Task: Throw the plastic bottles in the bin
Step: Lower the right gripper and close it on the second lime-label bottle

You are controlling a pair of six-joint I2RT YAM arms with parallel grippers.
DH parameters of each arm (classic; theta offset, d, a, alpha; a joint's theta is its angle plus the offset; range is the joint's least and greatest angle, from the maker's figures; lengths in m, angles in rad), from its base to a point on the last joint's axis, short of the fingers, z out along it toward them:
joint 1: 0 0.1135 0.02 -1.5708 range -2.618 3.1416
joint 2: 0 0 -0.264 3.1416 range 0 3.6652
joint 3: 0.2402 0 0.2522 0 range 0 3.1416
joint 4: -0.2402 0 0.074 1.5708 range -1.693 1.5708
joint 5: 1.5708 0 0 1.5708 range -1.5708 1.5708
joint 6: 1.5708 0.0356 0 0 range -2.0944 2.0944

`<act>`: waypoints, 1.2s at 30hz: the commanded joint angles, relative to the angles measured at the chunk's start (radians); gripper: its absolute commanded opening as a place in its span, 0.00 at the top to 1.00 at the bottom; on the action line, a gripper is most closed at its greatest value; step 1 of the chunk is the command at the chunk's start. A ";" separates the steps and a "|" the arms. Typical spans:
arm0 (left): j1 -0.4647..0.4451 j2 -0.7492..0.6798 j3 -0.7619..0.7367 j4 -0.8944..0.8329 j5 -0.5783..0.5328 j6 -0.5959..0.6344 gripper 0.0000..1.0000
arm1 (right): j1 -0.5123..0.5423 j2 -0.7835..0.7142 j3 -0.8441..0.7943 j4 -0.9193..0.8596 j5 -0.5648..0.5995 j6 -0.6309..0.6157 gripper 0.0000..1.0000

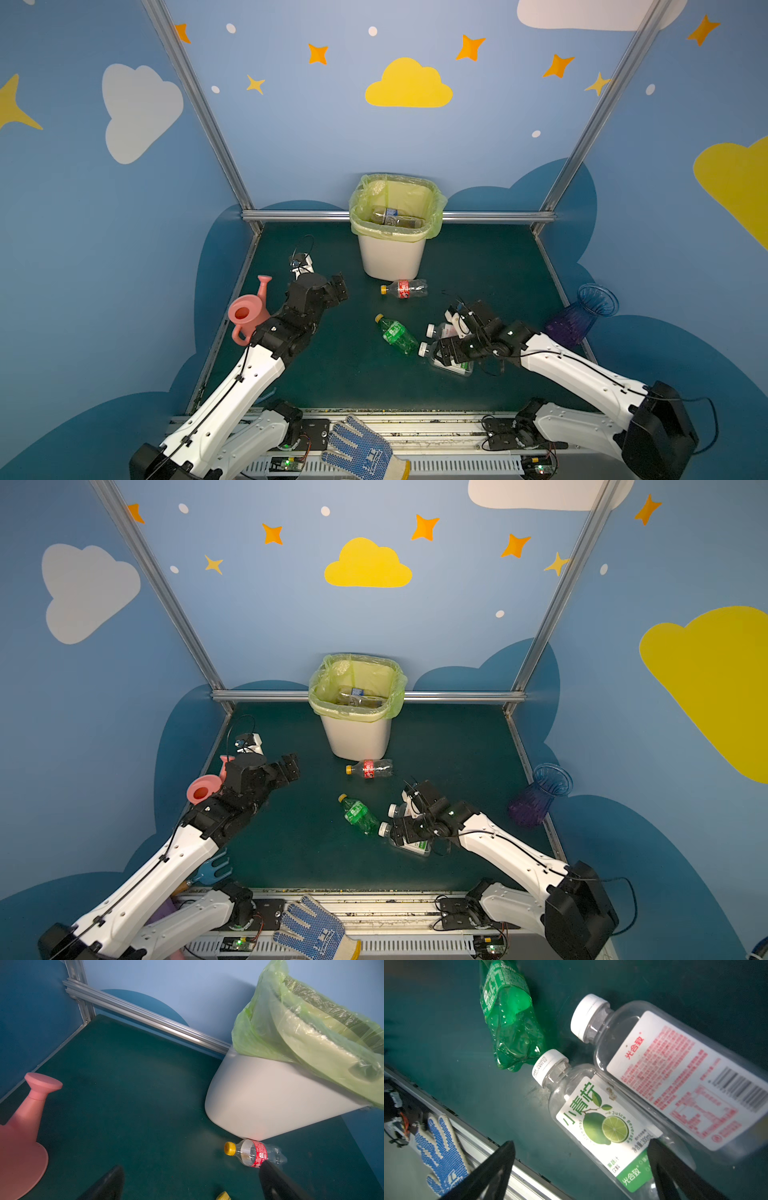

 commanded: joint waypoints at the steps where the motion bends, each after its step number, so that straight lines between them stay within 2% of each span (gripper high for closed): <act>1: 0.006 -0.019 -0.007 -0.028 -0.008 -0.004 0.00 | 0.027 0.034 0.046 -0.014 0.076 -0.078 0.02; 14: 0.006 -0.032 -0.016 -0.043 -0.015 -0.008 0.00 | 0.074 0.230 0.142 -0.076 0.086 -0.229 0.02; 20: 0.008 -0.053 -0.029 -0.047 -0.025 -0.007 0.00 | 0.112 0.312 0.182 -0.122 0.161 -0.271 0.03; 25: 0.009 -0.058 -0.034 -0.054 -0.027 -0.008 0.00 | 0.132 0.384 0.222 -0.159 0.221 -0.276 0.06; 36: 0.010 -0.067 -0.045 -0.060 -0.031 -0.012 0.00 | 0.149 0.470 0.301 -0.250 0.276 -0.261 0.12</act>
